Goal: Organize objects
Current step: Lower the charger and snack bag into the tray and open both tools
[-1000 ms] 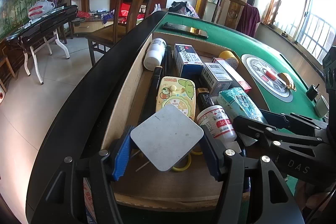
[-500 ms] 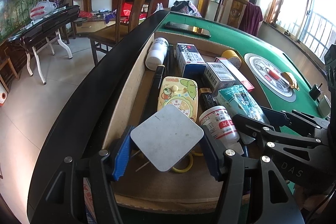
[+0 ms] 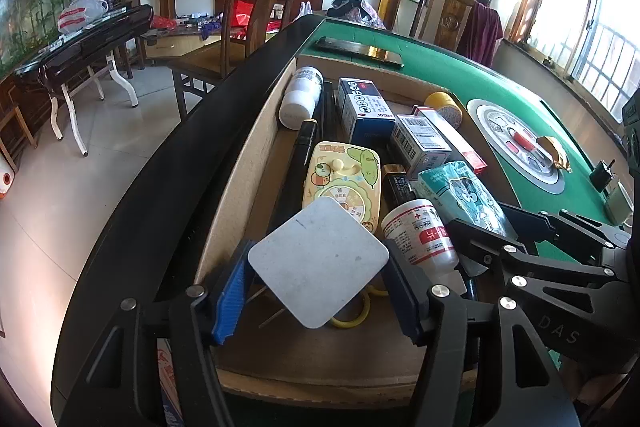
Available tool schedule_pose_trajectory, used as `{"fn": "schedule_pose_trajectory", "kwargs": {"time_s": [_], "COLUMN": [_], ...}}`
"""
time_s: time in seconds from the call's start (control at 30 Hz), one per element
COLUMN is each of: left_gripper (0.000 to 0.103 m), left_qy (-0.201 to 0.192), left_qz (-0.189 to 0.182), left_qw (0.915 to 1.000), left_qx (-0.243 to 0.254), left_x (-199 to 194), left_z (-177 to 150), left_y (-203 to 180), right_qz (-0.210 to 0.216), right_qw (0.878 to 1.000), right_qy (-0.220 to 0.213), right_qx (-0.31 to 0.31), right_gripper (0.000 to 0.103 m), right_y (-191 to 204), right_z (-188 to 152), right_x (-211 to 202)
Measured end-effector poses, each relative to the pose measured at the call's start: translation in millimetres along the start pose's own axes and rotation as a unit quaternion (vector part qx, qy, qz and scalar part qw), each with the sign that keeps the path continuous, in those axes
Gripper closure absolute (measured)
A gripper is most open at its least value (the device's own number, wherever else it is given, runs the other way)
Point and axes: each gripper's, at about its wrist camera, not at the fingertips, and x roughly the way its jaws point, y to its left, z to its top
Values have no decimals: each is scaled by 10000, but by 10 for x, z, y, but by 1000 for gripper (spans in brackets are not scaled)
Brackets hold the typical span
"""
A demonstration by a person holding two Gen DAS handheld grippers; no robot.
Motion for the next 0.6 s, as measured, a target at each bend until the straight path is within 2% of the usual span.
{"fn": "schedule_pose_trajectory", "kwargs": {"time_s": [0.27, 0.6], "left_gripper": [32, 31], "left_qy": [-10, -2], "left_qz": [-58, -93], "left_qw": [10000, 9999], "left_qx": [-67, -104], "left_x": [-39, -53], "left_z": [28, 48], "left_y": [12, 15], "right_qz": [59, 139], "right_qw": [9999, 9998], "right_qy": [34, 3], "right_qx": [79, 120], "right_gripper": [52, 52], "right_y": [-22, -41], "right_z": [-11, -9], "right_x": [-19, -108]}}
